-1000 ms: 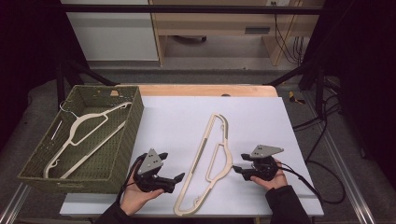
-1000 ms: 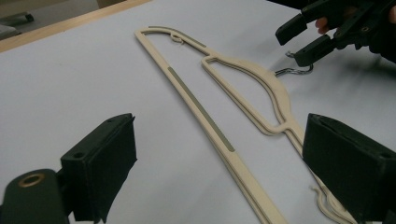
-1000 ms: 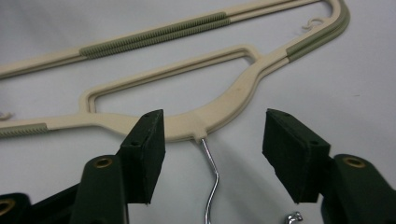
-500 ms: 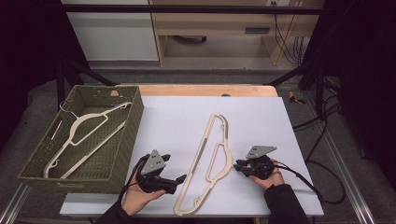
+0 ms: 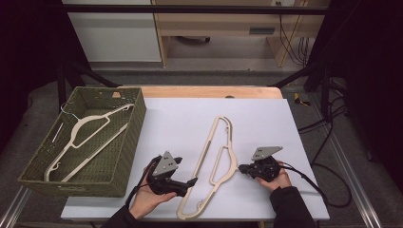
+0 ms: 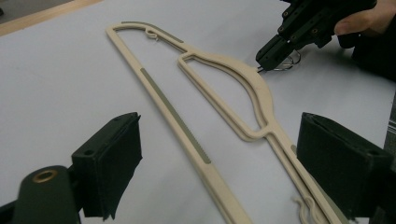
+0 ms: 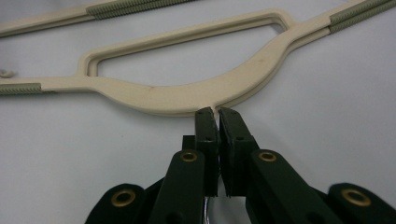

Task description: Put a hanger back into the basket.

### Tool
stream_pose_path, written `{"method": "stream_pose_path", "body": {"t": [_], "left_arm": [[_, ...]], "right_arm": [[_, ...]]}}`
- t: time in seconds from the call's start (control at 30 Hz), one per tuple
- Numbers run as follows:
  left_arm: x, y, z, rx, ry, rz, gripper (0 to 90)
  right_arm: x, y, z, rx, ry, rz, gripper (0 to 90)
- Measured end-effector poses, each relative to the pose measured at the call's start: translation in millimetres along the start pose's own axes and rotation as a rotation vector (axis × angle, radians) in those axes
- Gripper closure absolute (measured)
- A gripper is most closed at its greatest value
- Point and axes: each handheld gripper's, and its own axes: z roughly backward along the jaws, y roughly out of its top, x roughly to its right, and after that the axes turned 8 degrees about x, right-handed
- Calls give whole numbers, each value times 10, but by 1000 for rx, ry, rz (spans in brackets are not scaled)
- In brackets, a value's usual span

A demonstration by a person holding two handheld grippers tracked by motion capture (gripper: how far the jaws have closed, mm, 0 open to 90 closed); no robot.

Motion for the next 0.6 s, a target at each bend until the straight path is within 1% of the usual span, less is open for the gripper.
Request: {"method": "stream_pose_path", "body": {"t": [0.07,0.13,0.17,0.23,0.27,0.33,0.37,0.43,0.47,0.6], "left_arm": [[28,46,-62,0,-8,-4,145],[69,104,-144,0,-27,0,153],[102,141,-202,-8,-39,-6,155],[160,192,-300,-21,-49,-20,163],[190,212,-352,-31,-56,-26,168],[247,243,-453,-56,-68,-36,184],[279,256,-515,-73,-76,-42,190],[317,265,-601,-97,-81,-41,208],[337,266,-677,-119,-86,-45,220],[357,249,-851,-182,-92,-63,271]], "right_arm": [[-19,28,32,4,10,0,877],[-42,52,52,5,15,-3,881],[-49,62,61,3,16,-1,882],[-62,87,82,3,20,6,886],[-74,104,96,-3,13,9,887],[-95,133,114,-4,6,3,890],[-100,144,128,-10,8,9,891],[-120,169,140,-15,-4,14,890],[-136,183,145,-18,-10,9,891],[-168,227,169,-32,-13,24,891]]}}
